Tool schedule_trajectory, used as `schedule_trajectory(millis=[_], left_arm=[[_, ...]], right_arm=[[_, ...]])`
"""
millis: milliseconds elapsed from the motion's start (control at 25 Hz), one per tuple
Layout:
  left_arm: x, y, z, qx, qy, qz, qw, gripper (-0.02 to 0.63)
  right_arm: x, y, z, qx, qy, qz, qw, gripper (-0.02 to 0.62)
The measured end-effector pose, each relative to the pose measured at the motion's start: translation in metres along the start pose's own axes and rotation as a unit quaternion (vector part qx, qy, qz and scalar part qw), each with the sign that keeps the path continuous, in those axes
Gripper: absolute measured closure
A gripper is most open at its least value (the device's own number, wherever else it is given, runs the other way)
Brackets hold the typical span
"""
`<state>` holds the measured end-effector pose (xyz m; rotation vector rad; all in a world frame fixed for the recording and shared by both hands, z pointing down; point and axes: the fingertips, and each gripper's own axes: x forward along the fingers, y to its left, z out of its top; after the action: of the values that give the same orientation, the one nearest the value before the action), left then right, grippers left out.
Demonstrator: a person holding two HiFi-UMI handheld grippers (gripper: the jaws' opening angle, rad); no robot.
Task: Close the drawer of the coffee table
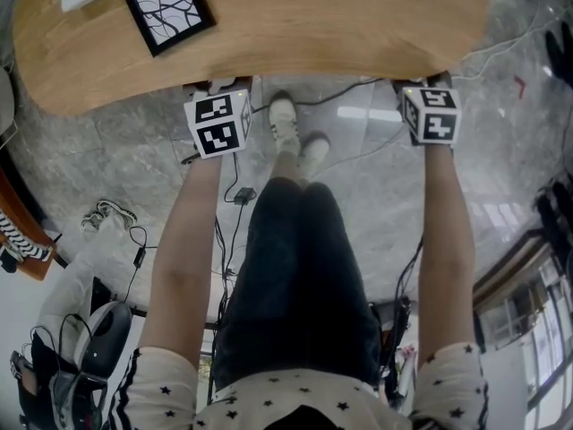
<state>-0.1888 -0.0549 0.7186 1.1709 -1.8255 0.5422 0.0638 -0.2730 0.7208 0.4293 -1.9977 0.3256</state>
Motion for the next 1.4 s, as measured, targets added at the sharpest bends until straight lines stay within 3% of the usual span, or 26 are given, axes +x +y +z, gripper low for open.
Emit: schedule_trajectory(millis=[440,1040,1400], left_arm=[[0.002,0.003,0.006,-0.077,-0.015,0.029,0.9965,0.288],[0.002,0.003,0.005,-0.068,-0.01,0.034,0.9971,0.288],[-0.009,0.0,0.007,-0.06,-0.008,0.037,0.9975,0.288]], right_arm=[[0.005,-0.006,0.012,0.0,-0.015,-0.01,1.0,0.299],[0.003,-0.006,0.01,-0.002,-0.015,-0.015,1.0,0.299],[-0.012,-0.01,0.005,0.023,-0.009,-0.05,0.998,0.301]])
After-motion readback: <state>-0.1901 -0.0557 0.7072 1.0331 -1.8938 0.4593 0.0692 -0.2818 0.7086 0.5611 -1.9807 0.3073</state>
